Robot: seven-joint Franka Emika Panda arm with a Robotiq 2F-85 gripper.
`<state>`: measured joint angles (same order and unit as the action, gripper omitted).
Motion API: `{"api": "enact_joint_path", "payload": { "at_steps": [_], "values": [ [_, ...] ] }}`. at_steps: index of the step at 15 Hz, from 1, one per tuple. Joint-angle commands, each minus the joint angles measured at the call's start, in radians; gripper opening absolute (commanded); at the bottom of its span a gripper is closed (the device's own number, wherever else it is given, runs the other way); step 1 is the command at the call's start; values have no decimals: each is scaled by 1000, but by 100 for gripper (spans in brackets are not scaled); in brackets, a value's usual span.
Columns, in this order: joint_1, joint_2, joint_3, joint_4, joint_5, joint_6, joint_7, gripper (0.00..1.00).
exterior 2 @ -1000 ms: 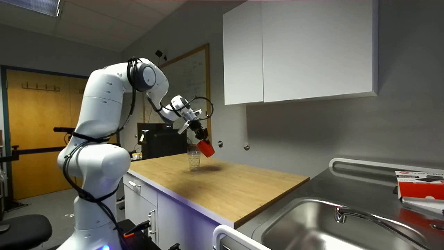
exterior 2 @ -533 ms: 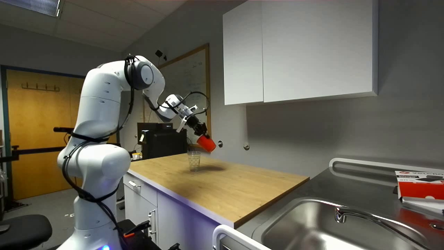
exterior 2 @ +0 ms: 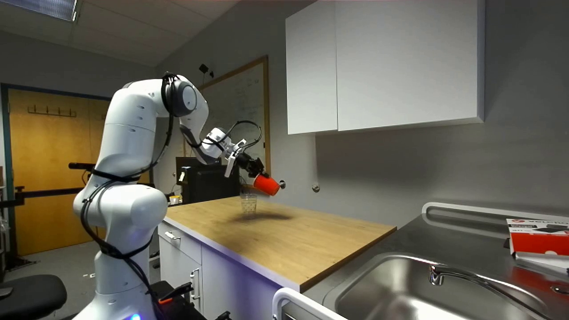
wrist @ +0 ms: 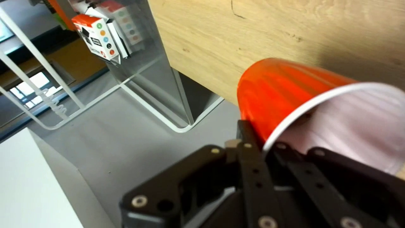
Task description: Pour the contents of the red cup into the clear cup
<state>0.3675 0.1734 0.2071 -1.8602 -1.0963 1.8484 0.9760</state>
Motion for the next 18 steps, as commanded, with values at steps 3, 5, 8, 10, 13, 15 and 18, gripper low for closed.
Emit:
{"api": "enact_joint_path", "payload": {
  "at_steps": [3, 5, 8, 10, 13, 15, 18],
  "values": [
    [24, 26, 48, -9, -106, -99, 31, 5],
    [38, 41, 60, -5, -150, -138, 33, 5],
    [56, 62, 77, 1, -205, -191, 33, 5],
    [65, 71, 87, 1, -236, -221, 29, 5],
    [78, 84, 95, -2, -299, -264, 30, 5],
    [83, 93, 100, -5, -339, -293, 34, 5],
    [84, 102, 104, -14, -398, -324, 37, 5]
  ]
}}
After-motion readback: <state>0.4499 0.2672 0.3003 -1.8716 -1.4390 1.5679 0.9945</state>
